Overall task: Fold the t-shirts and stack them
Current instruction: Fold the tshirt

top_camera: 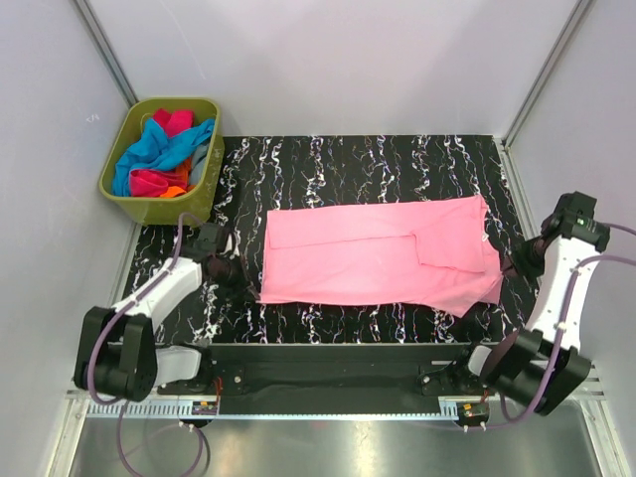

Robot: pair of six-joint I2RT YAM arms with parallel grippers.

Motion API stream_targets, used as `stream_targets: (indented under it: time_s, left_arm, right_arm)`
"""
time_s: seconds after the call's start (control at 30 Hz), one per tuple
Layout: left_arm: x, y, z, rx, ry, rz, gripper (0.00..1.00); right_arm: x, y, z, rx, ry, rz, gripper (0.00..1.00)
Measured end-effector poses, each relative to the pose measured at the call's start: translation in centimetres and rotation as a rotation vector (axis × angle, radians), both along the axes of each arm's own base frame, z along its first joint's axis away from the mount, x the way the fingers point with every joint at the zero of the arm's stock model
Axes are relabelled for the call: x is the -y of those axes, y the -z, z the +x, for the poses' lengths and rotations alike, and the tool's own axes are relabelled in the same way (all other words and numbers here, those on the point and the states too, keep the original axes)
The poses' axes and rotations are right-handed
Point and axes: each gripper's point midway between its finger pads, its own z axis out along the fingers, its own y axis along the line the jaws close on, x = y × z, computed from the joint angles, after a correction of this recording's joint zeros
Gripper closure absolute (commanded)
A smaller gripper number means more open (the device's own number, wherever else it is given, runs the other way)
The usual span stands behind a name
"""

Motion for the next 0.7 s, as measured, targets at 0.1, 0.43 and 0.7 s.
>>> stream_targets:
  time_s: [0.1, 0.43, 0.7]
  left_arm:
    - [0.0, -0.2, 1.6, -0.001, -0.005, 0.011, 1.00]
    - [0.9, -1.4, 7.6, 0.064, 0.010, 0.018, 1.00]
    - [1.1, -0.3, 9.6, 0.035, 0.006, 0.033, 1.00]
  right_arm:
    - [0.9, 0.1, 2.4, 0.021, -0.012, 0.016, 1.00]
    - [2.5, 0.6, 10.1, 0.091, -0.101, 0.059, 1.00]
    - [2.7, 2.1, 13.5, 0.090, -0.148, 0.087, 1.00]
